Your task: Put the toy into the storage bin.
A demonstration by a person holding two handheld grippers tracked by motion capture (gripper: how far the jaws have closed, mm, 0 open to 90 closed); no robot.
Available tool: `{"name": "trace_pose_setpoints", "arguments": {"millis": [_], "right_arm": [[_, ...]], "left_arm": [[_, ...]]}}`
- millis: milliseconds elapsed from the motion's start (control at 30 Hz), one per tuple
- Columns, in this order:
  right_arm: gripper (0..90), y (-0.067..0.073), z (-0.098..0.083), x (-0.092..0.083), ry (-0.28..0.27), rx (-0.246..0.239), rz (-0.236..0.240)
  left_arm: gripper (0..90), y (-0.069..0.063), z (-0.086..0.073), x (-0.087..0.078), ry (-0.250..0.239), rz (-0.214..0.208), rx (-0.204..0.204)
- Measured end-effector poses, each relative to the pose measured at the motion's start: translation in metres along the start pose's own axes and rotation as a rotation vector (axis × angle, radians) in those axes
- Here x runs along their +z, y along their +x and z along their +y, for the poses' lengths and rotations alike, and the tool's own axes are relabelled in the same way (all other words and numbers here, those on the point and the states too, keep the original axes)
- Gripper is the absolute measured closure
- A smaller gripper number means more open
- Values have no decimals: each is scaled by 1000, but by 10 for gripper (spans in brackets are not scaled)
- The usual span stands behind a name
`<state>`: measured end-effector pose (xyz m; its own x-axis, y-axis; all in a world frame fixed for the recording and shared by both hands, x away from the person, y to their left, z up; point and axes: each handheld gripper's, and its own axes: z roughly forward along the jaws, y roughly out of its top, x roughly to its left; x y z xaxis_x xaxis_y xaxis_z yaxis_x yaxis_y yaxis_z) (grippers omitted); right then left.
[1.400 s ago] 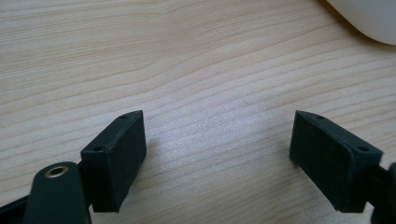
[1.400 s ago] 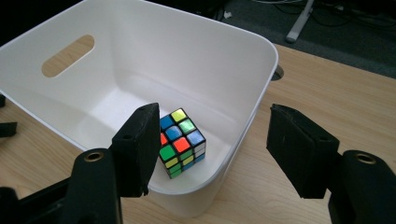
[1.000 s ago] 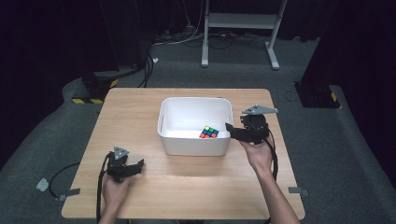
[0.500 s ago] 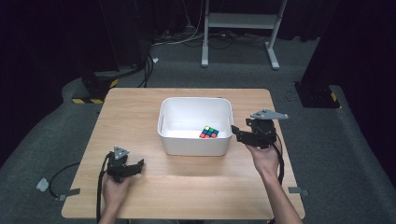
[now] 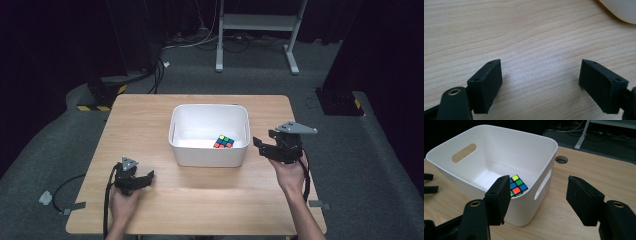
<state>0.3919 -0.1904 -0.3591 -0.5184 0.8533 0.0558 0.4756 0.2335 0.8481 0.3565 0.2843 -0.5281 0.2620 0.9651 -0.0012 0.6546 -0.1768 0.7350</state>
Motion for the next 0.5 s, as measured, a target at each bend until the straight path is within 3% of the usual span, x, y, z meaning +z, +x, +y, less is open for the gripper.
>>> {"name": "trace_pose_setpoints", "arguments": {"millis": [500], "right_arm": [[365, -3, -10, -12, -25, 16, 1]], "left_arm": [[187, 0, 0, 0, 0, 0, 0]]}}
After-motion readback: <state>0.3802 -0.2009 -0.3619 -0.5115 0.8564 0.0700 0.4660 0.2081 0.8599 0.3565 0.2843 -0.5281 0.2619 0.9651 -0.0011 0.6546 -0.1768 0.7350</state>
